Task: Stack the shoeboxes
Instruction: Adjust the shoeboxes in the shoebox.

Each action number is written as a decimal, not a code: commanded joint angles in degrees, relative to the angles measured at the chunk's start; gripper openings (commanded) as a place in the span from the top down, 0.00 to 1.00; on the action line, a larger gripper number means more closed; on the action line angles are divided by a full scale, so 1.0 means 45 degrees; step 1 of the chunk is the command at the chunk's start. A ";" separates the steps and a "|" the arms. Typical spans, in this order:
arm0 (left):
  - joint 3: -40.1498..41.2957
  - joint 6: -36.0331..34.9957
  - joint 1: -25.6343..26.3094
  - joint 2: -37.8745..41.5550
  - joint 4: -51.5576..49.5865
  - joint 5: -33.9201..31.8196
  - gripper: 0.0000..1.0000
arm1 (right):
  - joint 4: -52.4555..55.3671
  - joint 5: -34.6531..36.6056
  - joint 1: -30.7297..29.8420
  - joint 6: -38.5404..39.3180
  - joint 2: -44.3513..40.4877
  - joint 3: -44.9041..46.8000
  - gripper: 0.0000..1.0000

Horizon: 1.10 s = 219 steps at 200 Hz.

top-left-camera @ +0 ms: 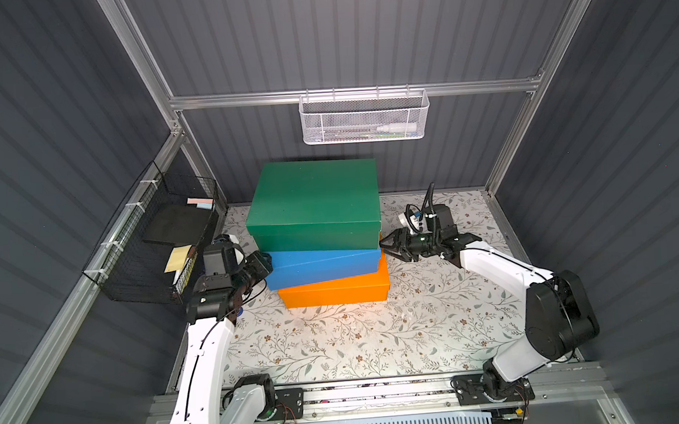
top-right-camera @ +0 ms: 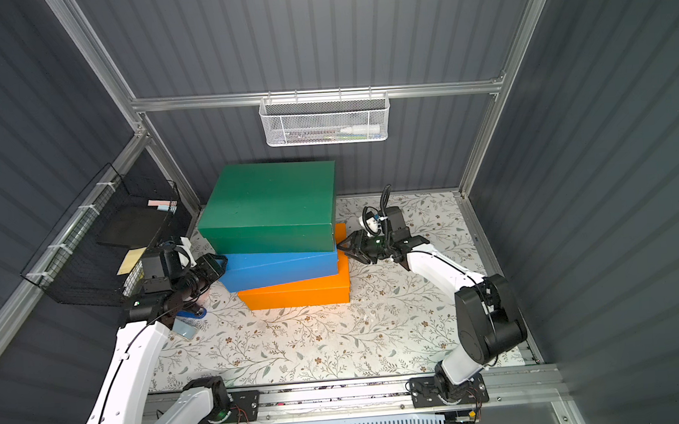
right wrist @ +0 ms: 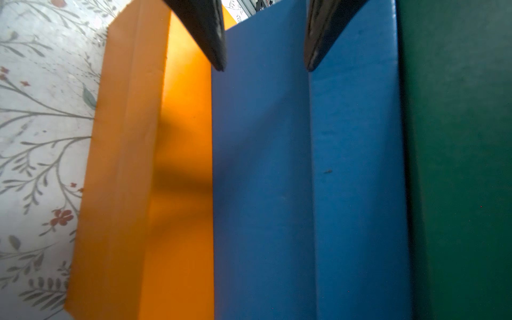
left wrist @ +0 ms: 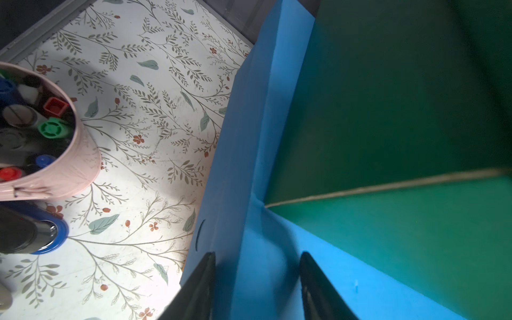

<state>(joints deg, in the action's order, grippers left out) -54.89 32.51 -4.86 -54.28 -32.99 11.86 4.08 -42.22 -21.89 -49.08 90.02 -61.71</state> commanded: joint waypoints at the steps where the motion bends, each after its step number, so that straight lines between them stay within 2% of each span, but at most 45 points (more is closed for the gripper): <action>1: 0.0377 -0.0462 0.0181 -0.0227 -0.0754 0.0973 0.50 | -0.0155 -0.0639 -0.0833 -0.0040 -0.0503 0.0389 0.52; 101: 0.0606 -0.0445 0.0799 0.0025 -0.0686 0.1427 0.54 | 0.0680 0.0224 -0.1250 0.0295 -0.2448 0.1808 0.50; 219: 0.1163 0.1068 0.2186 0.0688 -0.0011 0.1117 0.55 | 0.1232 0.0651 -0.1053 0.0661 -0.2564 0.1371 0.49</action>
<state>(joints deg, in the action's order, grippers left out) -51.62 33.91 0.47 -50.39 -30.37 6.96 9.30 -34.22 -24.51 -47.40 78.26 -54.13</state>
